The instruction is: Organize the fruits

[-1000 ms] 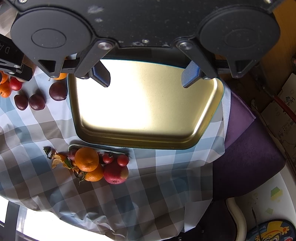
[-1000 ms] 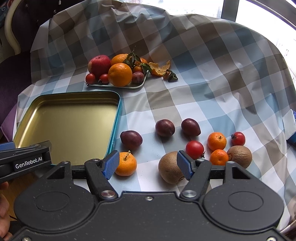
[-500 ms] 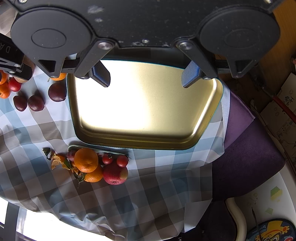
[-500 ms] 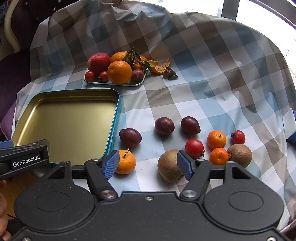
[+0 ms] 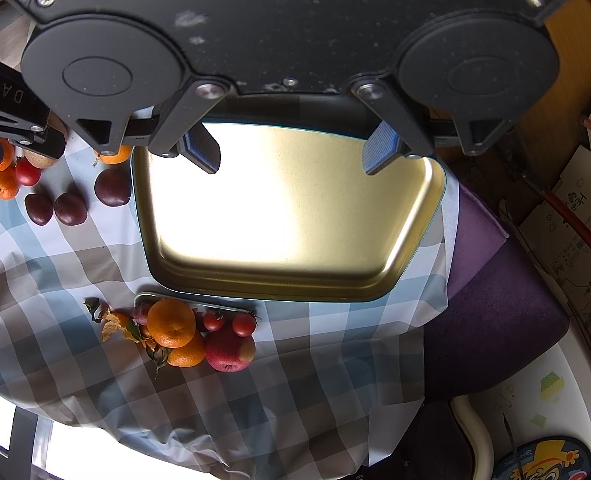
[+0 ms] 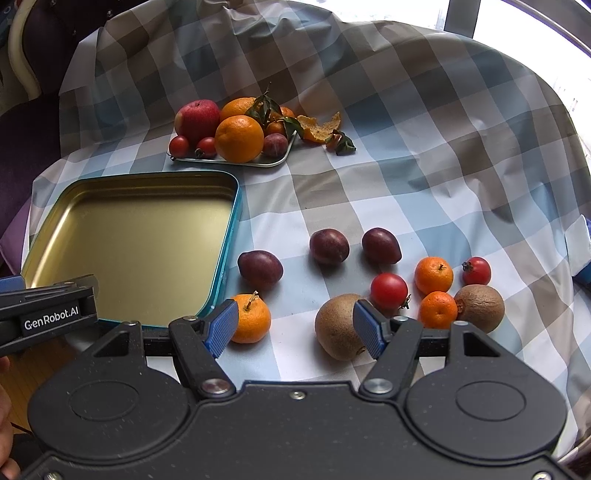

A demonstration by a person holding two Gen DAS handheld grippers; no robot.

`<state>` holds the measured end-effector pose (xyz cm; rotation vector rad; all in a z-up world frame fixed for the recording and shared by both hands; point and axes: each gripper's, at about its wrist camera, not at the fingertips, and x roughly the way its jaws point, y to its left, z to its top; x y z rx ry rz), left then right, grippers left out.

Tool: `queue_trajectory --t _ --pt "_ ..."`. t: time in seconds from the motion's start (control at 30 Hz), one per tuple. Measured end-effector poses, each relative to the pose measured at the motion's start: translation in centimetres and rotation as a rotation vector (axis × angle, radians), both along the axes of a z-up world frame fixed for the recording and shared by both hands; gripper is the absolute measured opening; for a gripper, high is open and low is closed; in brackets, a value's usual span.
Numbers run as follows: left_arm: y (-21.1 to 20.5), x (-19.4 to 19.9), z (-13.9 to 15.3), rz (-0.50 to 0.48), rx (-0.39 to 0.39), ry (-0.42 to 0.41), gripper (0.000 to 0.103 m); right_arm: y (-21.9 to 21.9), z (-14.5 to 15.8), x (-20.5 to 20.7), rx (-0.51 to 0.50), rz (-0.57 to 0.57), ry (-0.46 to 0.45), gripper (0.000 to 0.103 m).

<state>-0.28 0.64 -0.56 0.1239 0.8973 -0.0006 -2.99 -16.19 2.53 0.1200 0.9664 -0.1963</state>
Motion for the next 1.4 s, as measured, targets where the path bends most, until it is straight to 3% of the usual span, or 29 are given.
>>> queue_trajectory --t 0.57,0.97,1.33,1.4 --pt "-0.5 0.1 -0.4 -0.009 0.016 0.017 0.088 -0.2 -0.5 0.3 0.0 -0.001 0.031 0.07" --pt "-1.3 0.1 -0.7 -0.052 0.023 0.04 0.088 -0.9 -2.0 0.6 0.004 -0.02 0.101 0.07" --pt "-3.4 0.1 -1.4 -0.111 0.032 0.073 0.087 -3.5 -3.7 0.8 0.009 -0.089 0.164 0.069" --pt "-4.0 0.1 -1.5 -0.125 0.036 0.08 0.083 -4.1 -4.0 0.7 0.005 -0.103 0.175 0.069"
